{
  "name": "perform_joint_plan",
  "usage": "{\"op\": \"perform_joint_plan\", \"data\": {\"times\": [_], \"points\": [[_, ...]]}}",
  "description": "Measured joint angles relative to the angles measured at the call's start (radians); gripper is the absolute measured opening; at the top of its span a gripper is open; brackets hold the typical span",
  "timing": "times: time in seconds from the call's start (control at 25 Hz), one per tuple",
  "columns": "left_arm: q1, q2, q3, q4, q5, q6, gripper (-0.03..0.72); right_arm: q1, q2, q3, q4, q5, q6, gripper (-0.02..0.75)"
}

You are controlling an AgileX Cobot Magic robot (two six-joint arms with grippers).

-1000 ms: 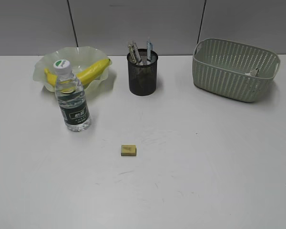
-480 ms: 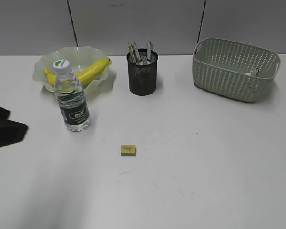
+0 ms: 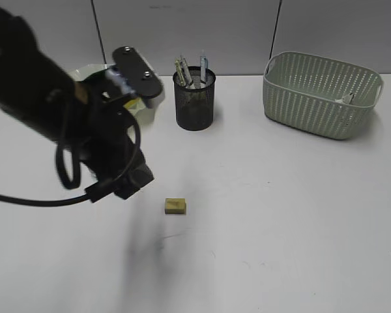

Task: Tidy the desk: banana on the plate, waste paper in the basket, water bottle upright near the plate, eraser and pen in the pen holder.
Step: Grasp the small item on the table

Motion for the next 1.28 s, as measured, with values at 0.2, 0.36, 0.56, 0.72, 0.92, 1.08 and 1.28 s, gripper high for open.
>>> {"op": "perform_joint_plan", "data": {"times": [0.2,0.36,0.56,0.72,0.92,1.08,1.28], "points": [[-0.001,0.201,-0.226,0.012,0.111,0.128,0.382,0.000,0.000,0.000,0.000,0.000,0.000,0.417],[-0.001,0.338,-0.371,0.017,0.244,0.238,0.383,0.000,0.000,0.000,0.000,0.000,0.001,0.417],[-0.001,0.467,-0.475,0.019,0.376,0.266,0.430,0.000,0.000,0.000,0.000,0.000,0.001,0.417],[-0.001,0.517,-0.491,0.020,0.383,0.278,0.452,0.000,0.000,0.000,0.000,0.000,0.001,0.417],[-0.008,0.557,-0.491,0.041,0.382,0.285,0.452,0.000,0.000,0.000,0.000,0.000,0.001,0.417],[-0.010,0.562,-0.493,0.044,0.359,0.289,0.452,0.000,0.000,0.000,0.000,-0.001,0.001,0.417],[-0.010,0.563,-0.493,0.044,0.331,0.289,0.452,0.000,0.000,0.000,0.000,-0.001,0.001,0.417]]}}
